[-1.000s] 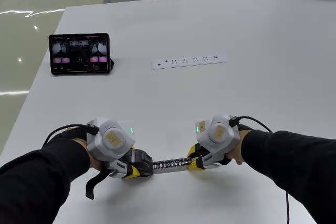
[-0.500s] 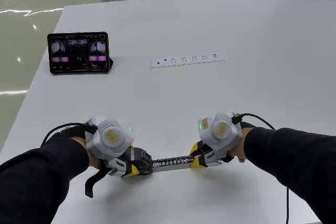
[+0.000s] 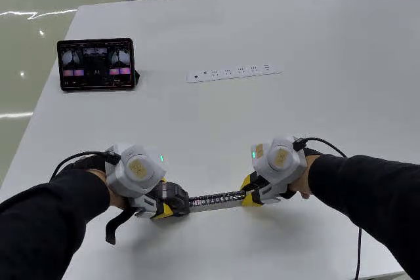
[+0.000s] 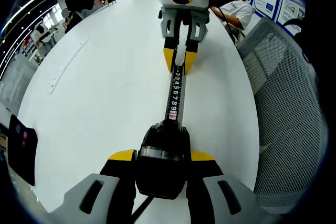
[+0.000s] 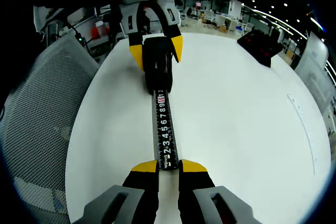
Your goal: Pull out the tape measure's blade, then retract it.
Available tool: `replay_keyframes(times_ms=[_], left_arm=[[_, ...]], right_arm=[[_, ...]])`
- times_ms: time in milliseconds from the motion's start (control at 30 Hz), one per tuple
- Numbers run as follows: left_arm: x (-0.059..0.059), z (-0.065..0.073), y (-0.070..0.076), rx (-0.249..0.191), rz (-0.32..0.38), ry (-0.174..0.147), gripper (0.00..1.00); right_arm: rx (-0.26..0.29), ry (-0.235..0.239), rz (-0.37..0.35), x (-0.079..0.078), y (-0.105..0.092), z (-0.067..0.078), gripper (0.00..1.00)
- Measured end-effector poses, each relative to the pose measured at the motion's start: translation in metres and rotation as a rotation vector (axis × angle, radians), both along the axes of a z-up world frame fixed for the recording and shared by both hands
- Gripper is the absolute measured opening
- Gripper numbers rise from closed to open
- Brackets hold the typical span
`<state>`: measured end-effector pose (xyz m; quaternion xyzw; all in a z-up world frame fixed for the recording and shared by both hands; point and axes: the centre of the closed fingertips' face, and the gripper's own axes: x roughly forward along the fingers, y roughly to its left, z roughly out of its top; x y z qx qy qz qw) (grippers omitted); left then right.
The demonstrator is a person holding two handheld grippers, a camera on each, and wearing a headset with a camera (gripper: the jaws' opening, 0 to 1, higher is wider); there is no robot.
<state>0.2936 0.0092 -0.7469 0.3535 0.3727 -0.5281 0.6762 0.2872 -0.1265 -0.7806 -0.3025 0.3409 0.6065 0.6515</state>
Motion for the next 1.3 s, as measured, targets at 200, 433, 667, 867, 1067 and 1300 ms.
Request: replay_keyframes(times_ms=[200, 433, 667, 867, 1067, 1300], left_arm=[[0.0, 0.0, 0.0, 0.0, 0.0, 0.0, 0.31], [0.0, -0.001, 0.0, 0.001, 0.001, 0.0, 0.31], [0.0, 0.0, 0.0, 0.0, 0.001, 0.001, 0.31], [0.0, 0.0, 0.0, -0.001, 0.002, 0.0, 0.31], [0.0, 0.0, -0.001, -0.001, 0.002, 0.0, 0.31], [0.0, 0.0, -0.001, -0.002, 0.003, -0.002, 0.31]], right_arm=[[-0.002, 0.001, -0.005, 0.0, -0.004, -0.001, 0.1], [-0.003, -0.002, -0.008, 0.0, -0.008, -0.001, 0.1], [-0.004, 0.001, -0.013, -0.001, -0.012, -0.001, 0.1], [-0.006, 0.003, -0.017, -0.001, -0.015, -0.001, 0.1], [-0.008, 0.004, -0.021, -0.002, -0.018, -0.002, 0.1], [-0.01, 0.007, -0.024, -0.003, -0.021, -0.001, 0.1]])
